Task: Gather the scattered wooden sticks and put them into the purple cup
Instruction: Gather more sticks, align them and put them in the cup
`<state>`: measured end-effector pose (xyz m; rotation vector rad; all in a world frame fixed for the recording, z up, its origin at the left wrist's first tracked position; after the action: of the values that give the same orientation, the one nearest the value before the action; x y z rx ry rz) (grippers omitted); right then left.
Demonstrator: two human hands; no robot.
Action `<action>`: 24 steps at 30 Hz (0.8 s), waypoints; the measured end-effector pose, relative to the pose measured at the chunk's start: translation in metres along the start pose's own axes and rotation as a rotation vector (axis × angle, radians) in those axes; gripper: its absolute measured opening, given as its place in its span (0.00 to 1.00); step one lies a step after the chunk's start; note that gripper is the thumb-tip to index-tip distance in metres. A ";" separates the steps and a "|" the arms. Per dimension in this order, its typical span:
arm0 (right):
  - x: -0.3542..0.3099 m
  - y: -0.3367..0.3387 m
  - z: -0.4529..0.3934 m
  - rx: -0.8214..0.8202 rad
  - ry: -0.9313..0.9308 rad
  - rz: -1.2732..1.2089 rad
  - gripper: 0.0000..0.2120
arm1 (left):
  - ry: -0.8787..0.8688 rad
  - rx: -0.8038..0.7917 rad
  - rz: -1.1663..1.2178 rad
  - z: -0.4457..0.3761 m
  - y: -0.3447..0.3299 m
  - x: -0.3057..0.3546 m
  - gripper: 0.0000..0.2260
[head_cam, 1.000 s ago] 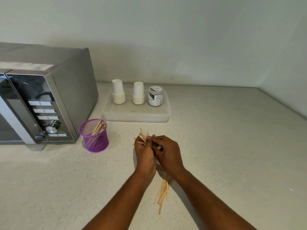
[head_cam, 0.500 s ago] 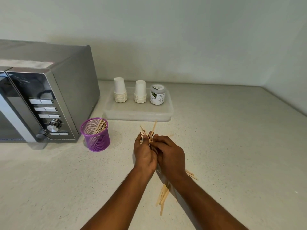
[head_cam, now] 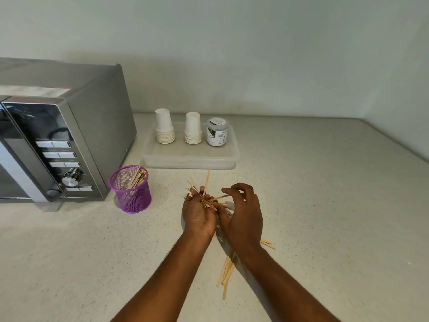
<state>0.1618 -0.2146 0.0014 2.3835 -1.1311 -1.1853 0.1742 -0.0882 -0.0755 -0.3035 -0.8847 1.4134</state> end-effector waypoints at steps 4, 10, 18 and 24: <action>0.006 -0.007 0.003 -0.073 -0.107 -0.213 0.20 | -0.039 0.002 0.000 -0.001 -0.002 0.008 0.08; 0.013 -0.026 0.015 -0.272 -0.341 -0.475 0.14 | -0.083 -0.039 -0.062 0.001 -0.013 0.015 0.09; -0.005 -0.007 0.003 -0.223 0.029 -0.322 0.14 | -0.087 -0.074 -0.082 0.000 -0.014 0.016 0.14; -0.003 -0.001 -0.003 -0.187 -0.007 -0.377 0.15 | -0.126 -0.146 -0.162 0.003 -0.014 0.016 0.23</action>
<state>0.1633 -0.2114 0.0044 2.5104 -0.5525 -1.3438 0.1805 -0.0766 -0.0585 -0.2493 -1.0945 1.2306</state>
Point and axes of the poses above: each hand's wrist, its own z-axis away from the middle knuckle, its own y-axis out of the back of the hand, x = y × z, the point moved 9 cm from there along -z, towards the middle knuckle, and after that the axes turned 11 degrees about x, right-handed, at the moved point
